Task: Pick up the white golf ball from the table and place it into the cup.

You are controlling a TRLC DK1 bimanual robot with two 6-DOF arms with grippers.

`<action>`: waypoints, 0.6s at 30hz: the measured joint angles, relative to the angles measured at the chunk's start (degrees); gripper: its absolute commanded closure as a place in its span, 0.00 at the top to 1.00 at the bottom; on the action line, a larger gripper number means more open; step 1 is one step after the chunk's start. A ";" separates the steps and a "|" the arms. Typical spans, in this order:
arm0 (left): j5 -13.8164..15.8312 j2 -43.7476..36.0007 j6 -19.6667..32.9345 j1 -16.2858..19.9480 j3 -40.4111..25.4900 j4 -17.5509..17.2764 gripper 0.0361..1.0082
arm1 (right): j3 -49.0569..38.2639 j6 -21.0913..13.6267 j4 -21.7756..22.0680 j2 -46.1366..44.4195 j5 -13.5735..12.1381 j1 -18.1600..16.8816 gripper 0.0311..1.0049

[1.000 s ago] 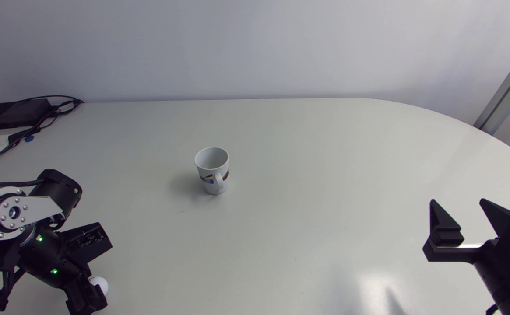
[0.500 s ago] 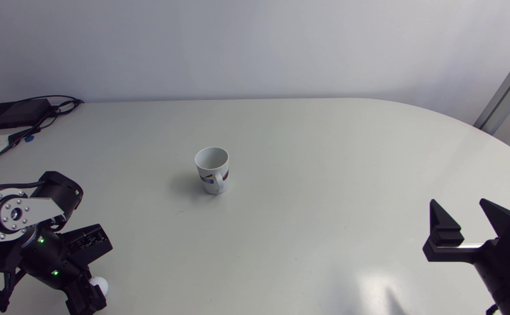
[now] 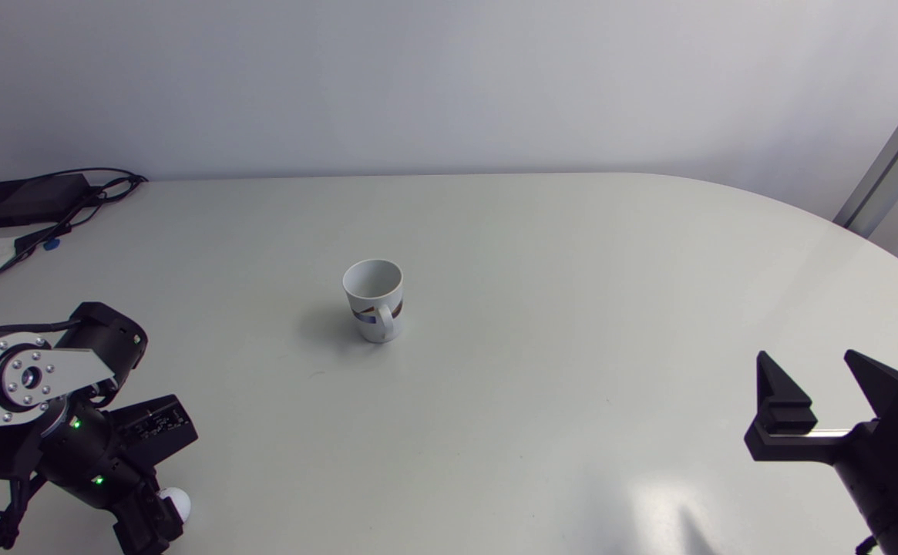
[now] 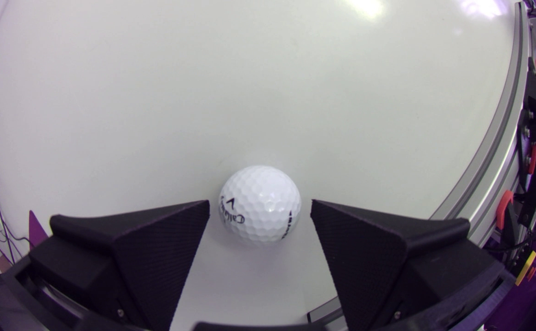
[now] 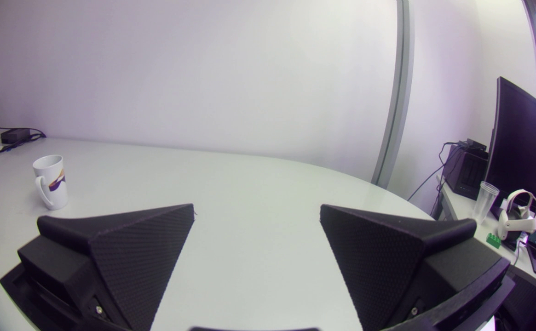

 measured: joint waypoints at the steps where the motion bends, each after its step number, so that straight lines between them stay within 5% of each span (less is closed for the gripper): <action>1: 0.00 0.04 0.00 0.00 -0.02 -0.02 0.74 | 0.00 0.00 0.00 -0.02 0.00 0.00 0.96; 18: -0.04 0.31 -0.26 0.37 -1.05 1.92 0.48 | 0.00 0.00 0.00 0.00 0.02 0.00 0.96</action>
